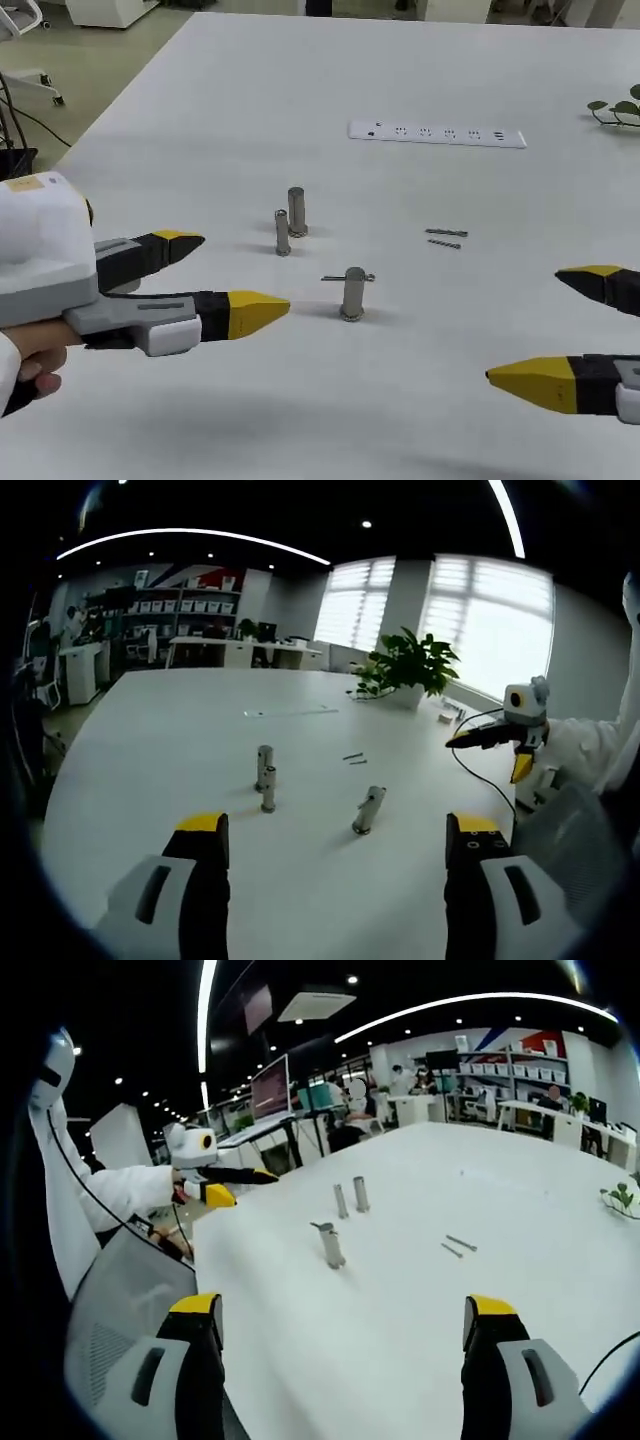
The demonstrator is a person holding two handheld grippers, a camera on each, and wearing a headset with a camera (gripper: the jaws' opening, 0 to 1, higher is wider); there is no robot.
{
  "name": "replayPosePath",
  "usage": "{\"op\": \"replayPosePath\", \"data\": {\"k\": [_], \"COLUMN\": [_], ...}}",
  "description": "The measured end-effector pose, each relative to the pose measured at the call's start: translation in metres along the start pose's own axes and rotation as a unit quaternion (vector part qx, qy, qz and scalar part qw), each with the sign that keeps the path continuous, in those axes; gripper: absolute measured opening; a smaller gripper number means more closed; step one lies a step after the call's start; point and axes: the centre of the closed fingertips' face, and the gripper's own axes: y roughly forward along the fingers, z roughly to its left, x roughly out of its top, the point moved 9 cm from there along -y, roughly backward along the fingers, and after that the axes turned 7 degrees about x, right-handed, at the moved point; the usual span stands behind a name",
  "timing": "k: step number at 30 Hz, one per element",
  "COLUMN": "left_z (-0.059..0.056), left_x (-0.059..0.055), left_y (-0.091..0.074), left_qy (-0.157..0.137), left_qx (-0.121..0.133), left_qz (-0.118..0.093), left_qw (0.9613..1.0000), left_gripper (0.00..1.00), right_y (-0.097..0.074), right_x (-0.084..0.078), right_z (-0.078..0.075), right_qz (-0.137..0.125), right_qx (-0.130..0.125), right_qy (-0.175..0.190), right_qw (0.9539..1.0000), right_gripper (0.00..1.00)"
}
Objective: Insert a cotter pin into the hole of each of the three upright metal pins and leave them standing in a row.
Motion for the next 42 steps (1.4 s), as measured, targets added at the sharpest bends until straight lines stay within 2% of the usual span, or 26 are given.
{"op": "replayPosePath", "data": {"k": [1,7,11,15,18,22,25,28,30,36,42], "left_z": [0.002,0.007,0.009,0.015,0.02,0.025,0.029,0.034,0.035,0.036,0.038], "left_x": [0.0,0.003,0.003,0.001,-0.001,0.0,0.002,0.006,0.006,0.003,0.002], "left_y": [0.001,0.006,0.015,0.026,0.033,0.04,0.046,0.052,0.057,0.07,0.08], "left_qy": [-0.002,-0.013,-0.022,-0.009,0.0,-0.002,0.0,0.0,-0.007,-0.001,0.004], "left_qx": [0.007,0.013,0.019,0.046,0.059,0.067,0.073,0.083,0.084,0.084,0.083], "left_qz": [-0.002,-0.009,-0.013,-0.008,0.002,-0.002,-0.004,-0.015,-0.017,-0.01,-0.002], "left_qw": [1.0,0.9998,0.9995,0.9988,0.9983,0.9978,0.9973,0.9964,0.9963,0.9965,0.9965], "left_gripper": [0.91,0.94,0.98,0.99,0.99,0.98,0.9,0.77,0.75,0.64,0.49], "right_y": [-0.001,-0.005,-0.006,-0.007,-0.01,-0.012,-0.015,-0.018,-0.02,-0.026,-0.03], "right_x": [-0.002,-0.008,-0.012,-0.015,-0.017,-0.021,-0.023,-0.025,-0.026,-0.028,-0.027], "right_z": [0.0,0.002,0.003,0.007,0.01,0.013,0.014,0.014,0.015,0.016,0.016], "right_qz": [-0.002,-0.011,-0.02,-0.02,-0.023,-0.016,-0.015,-0.018,-0.015,-0.011,-0.014], "right_qx": [-0.003,-0.011,-0.017,-0.019,-0.022,-0.025,-0.03,-0.034,-0.036,-0.044,-0.053], "right_qy": [0.004,0.027,0.045,0.047,0.044,0.042,0.045,0.048,0.049,0.048,0.05], "right_qw": [1.0,0.9995,0.9987,0.9985,0.9985,0.9987,0.9984,0.9981,0.998,0.9978,0.9973], "right_gripper": [0.98,0.98,0.98,0.98,0.98,0.98,0.98,0.98,0.98,0.98,0.98]}}
